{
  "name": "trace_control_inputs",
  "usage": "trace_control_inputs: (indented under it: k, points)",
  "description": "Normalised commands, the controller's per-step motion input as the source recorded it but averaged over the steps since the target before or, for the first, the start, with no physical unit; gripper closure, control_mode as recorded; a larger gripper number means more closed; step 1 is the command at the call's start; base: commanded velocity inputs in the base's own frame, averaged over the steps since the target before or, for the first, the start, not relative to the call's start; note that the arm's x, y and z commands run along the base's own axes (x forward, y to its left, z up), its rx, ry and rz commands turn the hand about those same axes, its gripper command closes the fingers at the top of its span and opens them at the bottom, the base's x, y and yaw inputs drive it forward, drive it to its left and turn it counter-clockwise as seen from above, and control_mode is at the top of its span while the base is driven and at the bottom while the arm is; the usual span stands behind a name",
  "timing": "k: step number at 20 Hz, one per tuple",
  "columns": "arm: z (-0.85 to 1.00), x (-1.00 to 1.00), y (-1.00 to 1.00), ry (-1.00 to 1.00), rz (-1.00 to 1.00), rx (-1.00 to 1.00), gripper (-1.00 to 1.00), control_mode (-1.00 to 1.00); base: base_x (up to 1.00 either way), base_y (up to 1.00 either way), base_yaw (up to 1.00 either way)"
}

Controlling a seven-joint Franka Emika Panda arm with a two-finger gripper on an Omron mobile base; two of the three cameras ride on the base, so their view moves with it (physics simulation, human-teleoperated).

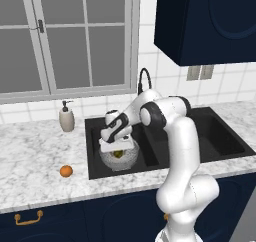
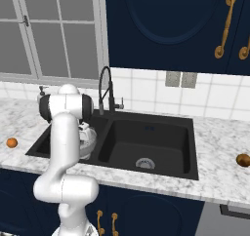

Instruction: Put the colander in the sink, put the pear, kiwi, tangerine in the colander, and turn on the sink faucet and pour water over the colander.

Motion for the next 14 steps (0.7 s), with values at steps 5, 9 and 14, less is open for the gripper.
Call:
trace_control_inputs:
  k: [5, 9, 14]
  points:
    - [-0.09, -0.01, -0.08, 0.0, 0.0, 0.0, -1.0, -1.0, 0.0, 0.0, 0.0]
    - [0.15, -0.06, -0.08, 0.0, 0.0, 0.0, -1.0, -1.0, 0.0, 0.0, 0.0]
    - [0.35, -0.18, -0.08, 0.0, -0.02, 0.0, -1.0, -1.0, 0.0, 0.0, 0.0]
